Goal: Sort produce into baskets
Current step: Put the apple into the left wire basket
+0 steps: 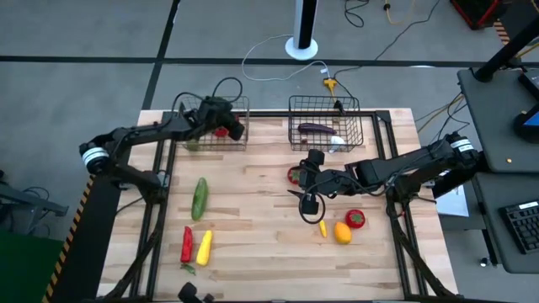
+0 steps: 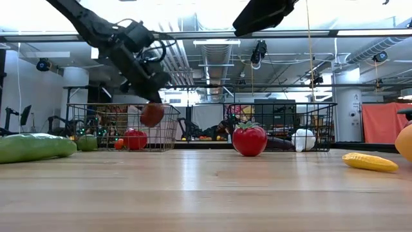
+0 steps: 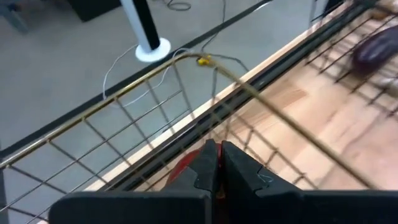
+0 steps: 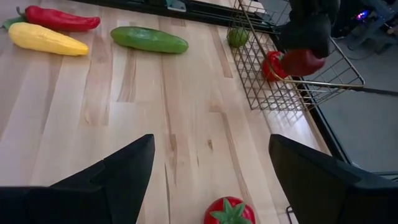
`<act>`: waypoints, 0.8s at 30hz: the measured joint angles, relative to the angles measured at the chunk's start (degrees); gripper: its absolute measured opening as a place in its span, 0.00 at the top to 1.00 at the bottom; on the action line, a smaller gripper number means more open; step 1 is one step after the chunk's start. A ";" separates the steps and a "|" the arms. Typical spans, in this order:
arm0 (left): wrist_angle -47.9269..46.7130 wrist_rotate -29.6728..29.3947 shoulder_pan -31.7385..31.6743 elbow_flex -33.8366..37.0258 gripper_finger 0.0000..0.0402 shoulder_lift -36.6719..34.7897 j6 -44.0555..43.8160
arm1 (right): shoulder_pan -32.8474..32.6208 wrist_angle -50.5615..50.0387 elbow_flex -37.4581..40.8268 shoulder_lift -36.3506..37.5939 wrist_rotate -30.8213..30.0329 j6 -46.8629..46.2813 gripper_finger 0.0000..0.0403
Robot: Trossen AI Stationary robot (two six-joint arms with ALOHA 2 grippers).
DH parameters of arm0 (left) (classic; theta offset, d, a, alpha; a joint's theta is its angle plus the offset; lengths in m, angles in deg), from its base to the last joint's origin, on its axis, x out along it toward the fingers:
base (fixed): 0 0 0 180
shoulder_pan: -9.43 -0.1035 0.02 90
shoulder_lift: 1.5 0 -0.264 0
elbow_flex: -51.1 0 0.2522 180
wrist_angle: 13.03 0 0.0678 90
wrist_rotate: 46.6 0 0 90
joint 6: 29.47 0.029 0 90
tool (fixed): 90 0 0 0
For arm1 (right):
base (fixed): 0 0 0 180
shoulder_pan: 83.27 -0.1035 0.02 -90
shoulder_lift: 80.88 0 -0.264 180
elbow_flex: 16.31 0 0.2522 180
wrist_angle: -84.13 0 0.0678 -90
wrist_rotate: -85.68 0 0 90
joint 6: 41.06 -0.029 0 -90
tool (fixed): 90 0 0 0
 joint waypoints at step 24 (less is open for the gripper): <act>11.78 7.59 -7.41 0.02 1.00 8.80 -3.26 | 0.00 -0.02 0.18 -0.02 -0.01 -0.26 0.24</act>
